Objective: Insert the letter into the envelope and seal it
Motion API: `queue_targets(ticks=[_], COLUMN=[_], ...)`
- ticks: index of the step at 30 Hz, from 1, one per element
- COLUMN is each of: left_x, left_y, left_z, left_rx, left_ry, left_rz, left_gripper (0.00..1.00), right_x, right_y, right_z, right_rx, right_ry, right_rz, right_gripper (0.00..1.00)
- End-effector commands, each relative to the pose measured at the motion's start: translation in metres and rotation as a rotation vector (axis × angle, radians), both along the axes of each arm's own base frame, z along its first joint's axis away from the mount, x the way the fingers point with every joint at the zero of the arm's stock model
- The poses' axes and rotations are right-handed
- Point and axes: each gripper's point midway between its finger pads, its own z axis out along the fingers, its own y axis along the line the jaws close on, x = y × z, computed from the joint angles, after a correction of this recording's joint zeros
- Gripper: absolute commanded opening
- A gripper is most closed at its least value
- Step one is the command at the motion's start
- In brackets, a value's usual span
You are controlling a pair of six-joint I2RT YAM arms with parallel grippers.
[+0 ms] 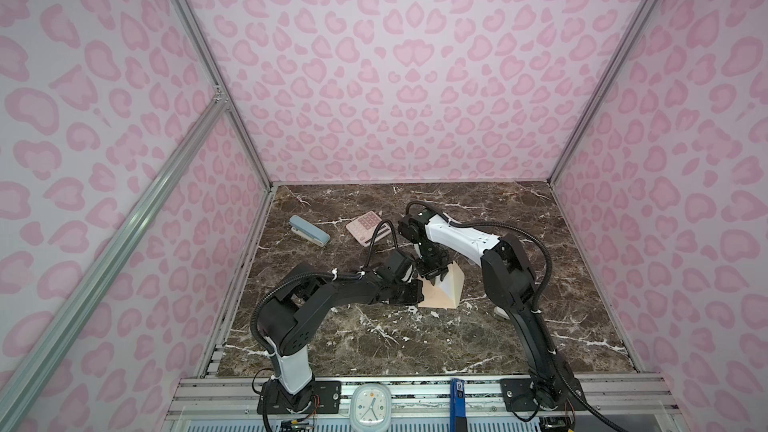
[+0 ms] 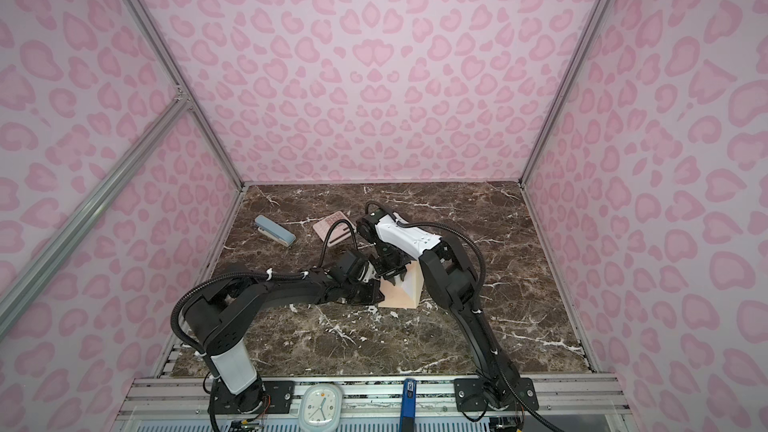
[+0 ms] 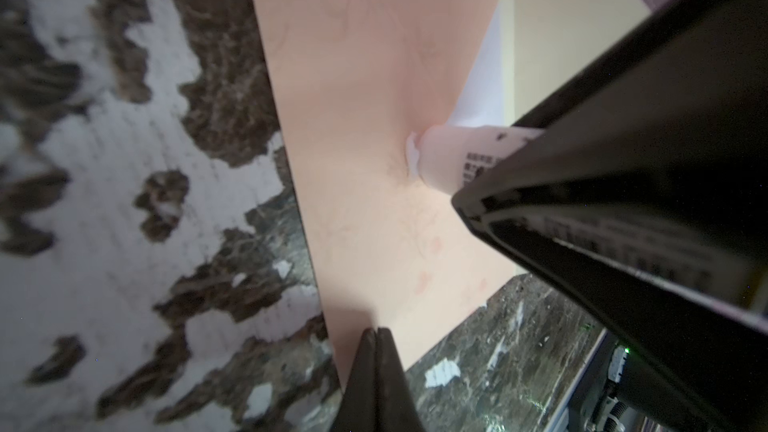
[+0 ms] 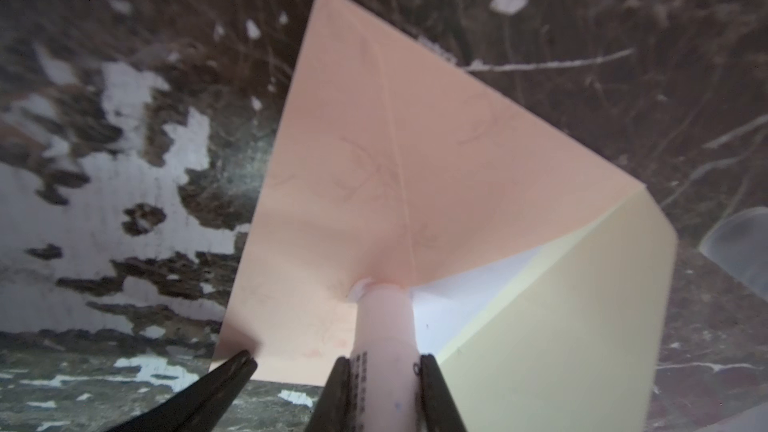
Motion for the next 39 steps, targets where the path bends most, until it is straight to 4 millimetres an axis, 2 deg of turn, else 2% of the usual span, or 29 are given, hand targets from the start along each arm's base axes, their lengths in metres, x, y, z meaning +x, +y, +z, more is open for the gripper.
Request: queue_targets(ticks=[1,13,21,22,23,31,39], left_x=[-0.002,-0.003,-0.003,-0.003,-0.003,-0.003,-0.001], left_y=[0.016,0.017,0.017,0.017,0.016,0.016,0.012], left_z=[-0.015,-0.016,-0.017,-0.017,-0.017,-0.017,-0.011], left_rx=[0.088,0.089,0.089,0.089,0.089,0.088,0.069], left_ry=[0.008,0.013,0.015,0.015,0.014,0.016,0.007], left_rz=[0.021,0.022,0.020,0.021,0.021,0.019,0.017], left_gripper=[0.04,0.04,0.04,0.04,0.04,0.04,0.04], right_x=[0.007,0.009,0.012,0.014,0.015,0.018,0.029], right_y=[-0.010,-0.022,-0.022,-0.021,-0.021,-0.028,-0.026], right_z=[-0.008,0.001,0.009,0.021,0.024,0.034,0.060], right_rx=[-0.059,-0.106,-0.089,-0.067,-0.057,-0.048,0.147], right_ry=[-0.028,-0.056,-0.075,-0.098,-0.103,-0.119,-0.168], right_rz=[0.020,0.031,0.019,0.011,0.007,-0.009,-0.123], right_gripper=[0.00,0.00,0.00,0.00,0.00,0.00,0.00])
